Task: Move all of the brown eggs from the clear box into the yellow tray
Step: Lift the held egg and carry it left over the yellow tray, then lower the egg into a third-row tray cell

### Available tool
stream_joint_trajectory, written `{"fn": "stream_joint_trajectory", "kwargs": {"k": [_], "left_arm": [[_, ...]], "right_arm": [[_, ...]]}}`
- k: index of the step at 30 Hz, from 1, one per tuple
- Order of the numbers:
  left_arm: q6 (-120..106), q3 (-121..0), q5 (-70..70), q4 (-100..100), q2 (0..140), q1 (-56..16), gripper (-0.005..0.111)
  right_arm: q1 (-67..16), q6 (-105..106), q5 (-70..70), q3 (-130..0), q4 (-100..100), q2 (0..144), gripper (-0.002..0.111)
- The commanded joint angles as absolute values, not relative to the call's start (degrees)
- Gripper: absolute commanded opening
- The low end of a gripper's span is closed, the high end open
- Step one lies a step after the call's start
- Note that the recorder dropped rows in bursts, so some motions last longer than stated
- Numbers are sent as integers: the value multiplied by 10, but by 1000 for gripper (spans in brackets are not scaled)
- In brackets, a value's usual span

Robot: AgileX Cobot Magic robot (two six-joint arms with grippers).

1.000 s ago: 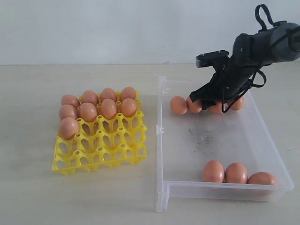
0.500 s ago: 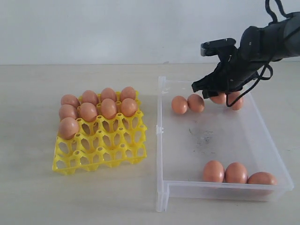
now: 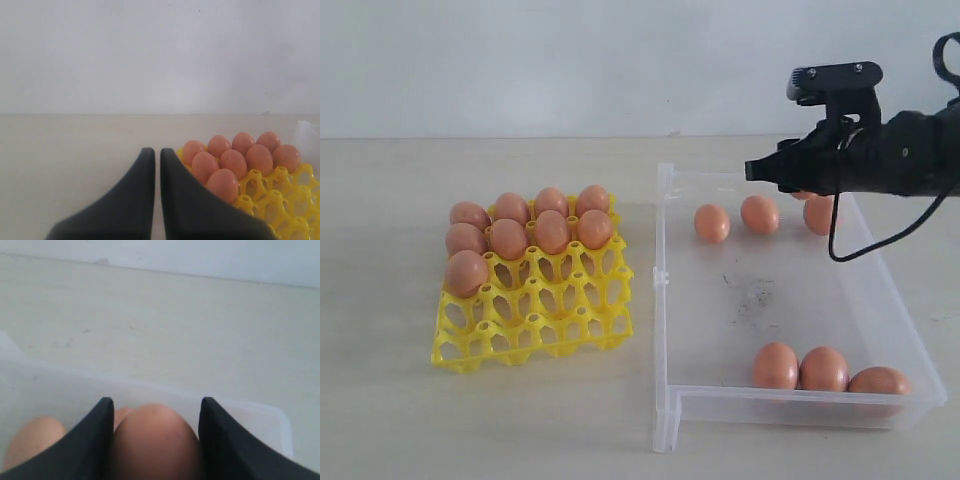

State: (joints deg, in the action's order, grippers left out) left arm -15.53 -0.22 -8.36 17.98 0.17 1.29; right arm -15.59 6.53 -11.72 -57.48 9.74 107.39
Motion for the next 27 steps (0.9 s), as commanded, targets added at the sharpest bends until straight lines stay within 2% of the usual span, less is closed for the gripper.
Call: {"fn": "stream_joint_trajectory", "kwargs": {"k": [1, 7, 15, 20, 27], "left_arm": [[-155, 0, -75, 183, 0, 14, 4], [-155, 0, -75, 183, 0, 14, 4], [-155, 0, -75, 183, 0, 14, 4], [-155, 0, -75, 183, 0, 14, 4], [-155, 0, -75, 183, 0, 14, 4]], "right_arm": [[-193, -7, -222, -547, 31, 1065, 0], [-235, -173, -417, -523, -160, 1065, 0], [-240, -284, -672, -522, -465, 1065, 0], [-252, -287, -680, -528, -497, 1096, 0], [-358, -322, -631, -686, -504, 1236, 0]]}}
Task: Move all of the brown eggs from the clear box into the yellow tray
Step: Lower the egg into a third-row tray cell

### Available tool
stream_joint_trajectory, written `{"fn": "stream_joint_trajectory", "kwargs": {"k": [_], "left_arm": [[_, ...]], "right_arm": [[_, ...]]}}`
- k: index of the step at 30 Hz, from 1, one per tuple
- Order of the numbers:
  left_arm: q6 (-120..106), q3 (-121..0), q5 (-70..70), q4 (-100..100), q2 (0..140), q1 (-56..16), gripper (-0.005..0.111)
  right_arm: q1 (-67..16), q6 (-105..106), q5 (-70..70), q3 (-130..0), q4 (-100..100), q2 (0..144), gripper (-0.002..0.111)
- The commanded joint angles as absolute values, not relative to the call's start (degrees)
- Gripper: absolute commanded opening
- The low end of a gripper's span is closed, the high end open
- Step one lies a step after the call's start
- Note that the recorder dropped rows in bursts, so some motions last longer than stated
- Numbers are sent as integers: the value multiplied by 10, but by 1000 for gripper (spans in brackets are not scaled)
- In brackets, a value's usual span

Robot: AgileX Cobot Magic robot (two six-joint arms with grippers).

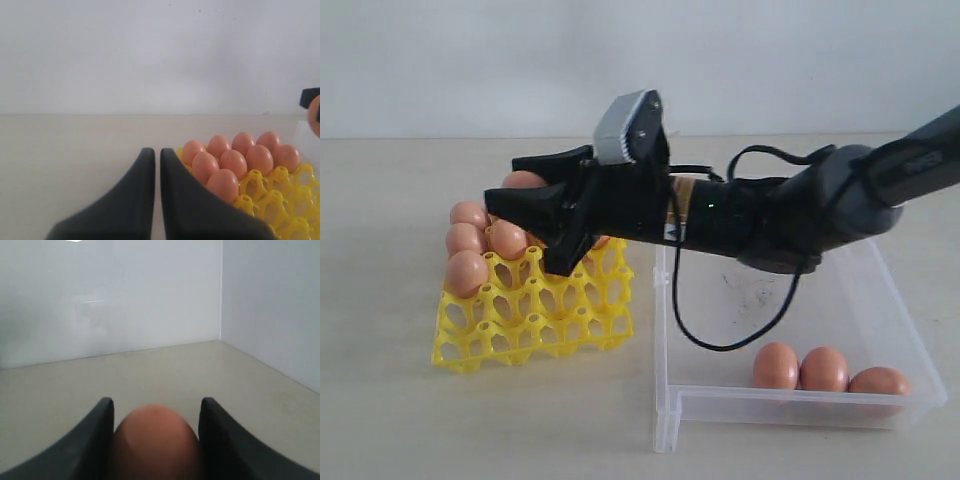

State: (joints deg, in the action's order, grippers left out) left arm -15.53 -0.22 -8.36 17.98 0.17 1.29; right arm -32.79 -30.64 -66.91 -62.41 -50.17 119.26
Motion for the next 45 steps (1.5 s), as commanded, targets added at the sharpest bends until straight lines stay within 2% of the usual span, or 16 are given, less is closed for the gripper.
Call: {"fn": "stream_joint_trajectory", "kwargs": {"k": [1, 13, 45], "left_arm": [[-155, 0, -75, 183, 0, 14, 4], [-155, 0, -75, 183, 0, 14, 4], [-155, 0, -75, 183, 0, 14, 4]], "right_arm": [[-367, -328, -612, -709, -502, 1253, 0], [-372, -395, -549, -818, -497, 1360, 0], [-372, -404, -546, -825, -515, 1366, 0]]}}
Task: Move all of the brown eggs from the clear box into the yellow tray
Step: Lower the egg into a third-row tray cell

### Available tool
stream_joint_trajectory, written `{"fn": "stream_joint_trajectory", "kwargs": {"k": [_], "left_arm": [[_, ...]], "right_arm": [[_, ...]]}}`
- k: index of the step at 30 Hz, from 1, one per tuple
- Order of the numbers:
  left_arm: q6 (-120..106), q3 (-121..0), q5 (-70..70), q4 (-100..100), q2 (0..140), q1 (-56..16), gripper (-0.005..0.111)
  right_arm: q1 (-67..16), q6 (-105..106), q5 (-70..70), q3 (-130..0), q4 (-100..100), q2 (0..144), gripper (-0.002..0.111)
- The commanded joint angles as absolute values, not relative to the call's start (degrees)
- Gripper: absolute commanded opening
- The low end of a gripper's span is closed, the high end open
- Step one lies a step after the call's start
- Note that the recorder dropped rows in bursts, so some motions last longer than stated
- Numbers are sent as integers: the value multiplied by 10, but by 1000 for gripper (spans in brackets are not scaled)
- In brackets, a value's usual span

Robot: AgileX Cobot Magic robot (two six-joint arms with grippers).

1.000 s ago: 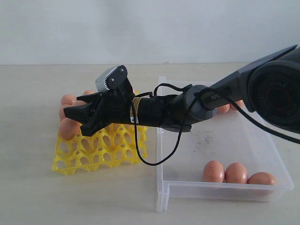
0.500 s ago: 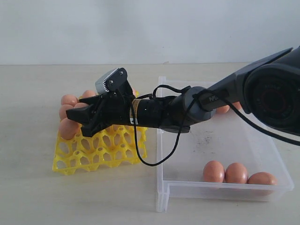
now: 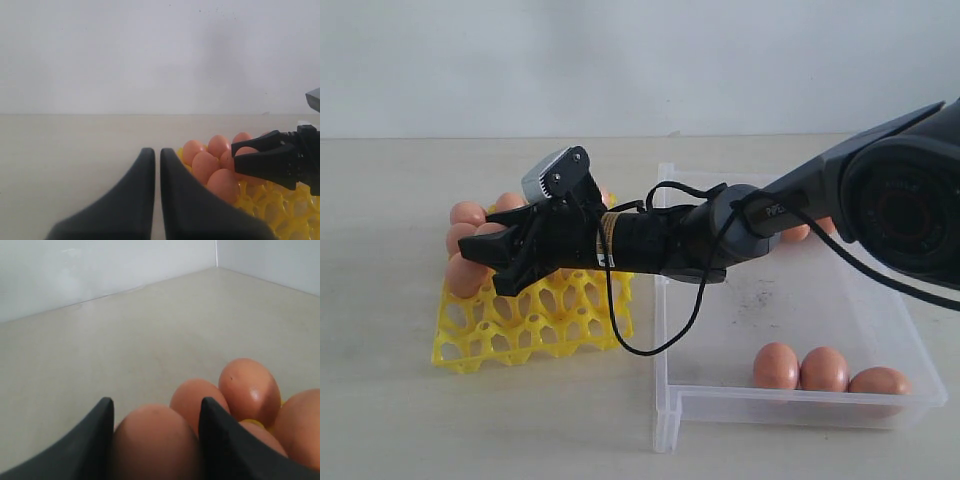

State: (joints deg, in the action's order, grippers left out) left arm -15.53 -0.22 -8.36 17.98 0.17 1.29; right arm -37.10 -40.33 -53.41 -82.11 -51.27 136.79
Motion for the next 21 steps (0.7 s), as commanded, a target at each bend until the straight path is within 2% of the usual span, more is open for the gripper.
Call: {"fn": "stream_joint_trajectory", "kwargs": {"k": [1, 16, 19, 21], "left_arm": [[-155, 0, -75, 183, 0, 14, 4], [-155, 0, -75, 183, 0, 14, 4], [-155, 0, -75, 183, 0, 14, 4], [-155, 0, -75, 183, 0, 14, 4]], "right_arm": [[-372, -404, -546, -825, -515, 1366, 0], [-377, -393, -508, -825, -521, 1366, 0], [-385, -370, -499, -825, -522, 1366, 8], [-394, -356, -488, -825, -517, 1366, 18]]}}
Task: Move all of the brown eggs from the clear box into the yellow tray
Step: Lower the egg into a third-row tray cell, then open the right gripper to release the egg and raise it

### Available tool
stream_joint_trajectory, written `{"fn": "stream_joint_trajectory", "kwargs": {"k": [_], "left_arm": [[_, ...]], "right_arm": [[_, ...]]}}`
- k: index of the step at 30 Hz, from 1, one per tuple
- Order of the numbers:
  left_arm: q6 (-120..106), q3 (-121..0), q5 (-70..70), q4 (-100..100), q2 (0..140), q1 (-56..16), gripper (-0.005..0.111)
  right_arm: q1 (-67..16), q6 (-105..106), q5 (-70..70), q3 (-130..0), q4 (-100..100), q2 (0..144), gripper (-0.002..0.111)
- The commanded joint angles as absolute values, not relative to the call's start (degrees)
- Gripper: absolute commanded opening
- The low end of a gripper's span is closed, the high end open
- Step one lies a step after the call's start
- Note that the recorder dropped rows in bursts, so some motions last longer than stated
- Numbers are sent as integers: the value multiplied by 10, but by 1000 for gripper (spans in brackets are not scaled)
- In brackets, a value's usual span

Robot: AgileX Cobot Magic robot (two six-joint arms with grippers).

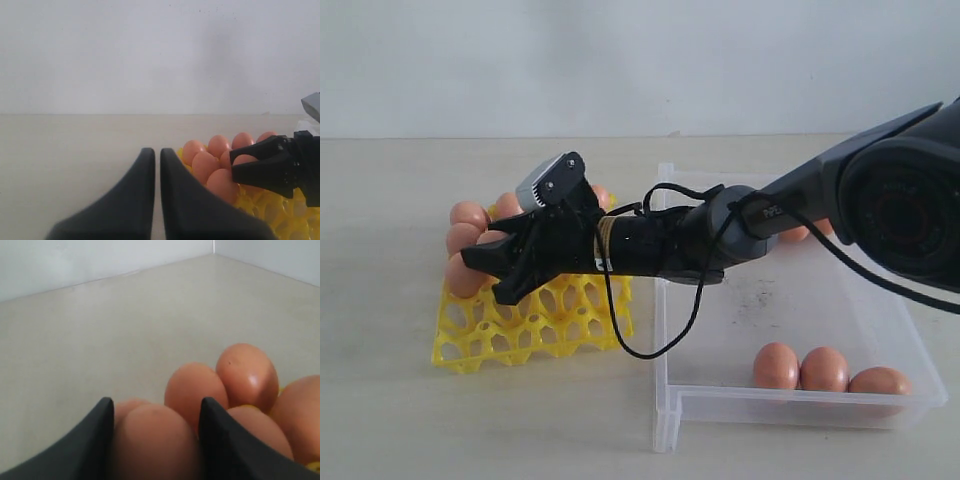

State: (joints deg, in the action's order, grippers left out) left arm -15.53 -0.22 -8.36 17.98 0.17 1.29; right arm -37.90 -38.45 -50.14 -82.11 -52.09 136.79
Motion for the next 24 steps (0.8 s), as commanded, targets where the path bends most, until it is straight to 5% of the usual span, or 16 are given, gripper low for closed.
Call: {"fn": "stream_joint_trajectory", "kwargs": {"k": [1, 8, 18, 24], "left_arm": [[-155, 0, -75, 183, 0, 14, 4], [-155, 0, -75, 183, 0, 14, 4], [-155, 0, -75, 183, 0, 14, 4], [-155, 0, -75, 183, 0, 14, 4]], "right_arm": [[-398, -353, -480, -825, -512, 1366, 25], [-405, -354, -435, -826, -459, 1366, 50], [-405, -354, -469, -826, -432, 1349, 51], [-405, -367, -368, -826, -444, 1281, 50]]}}
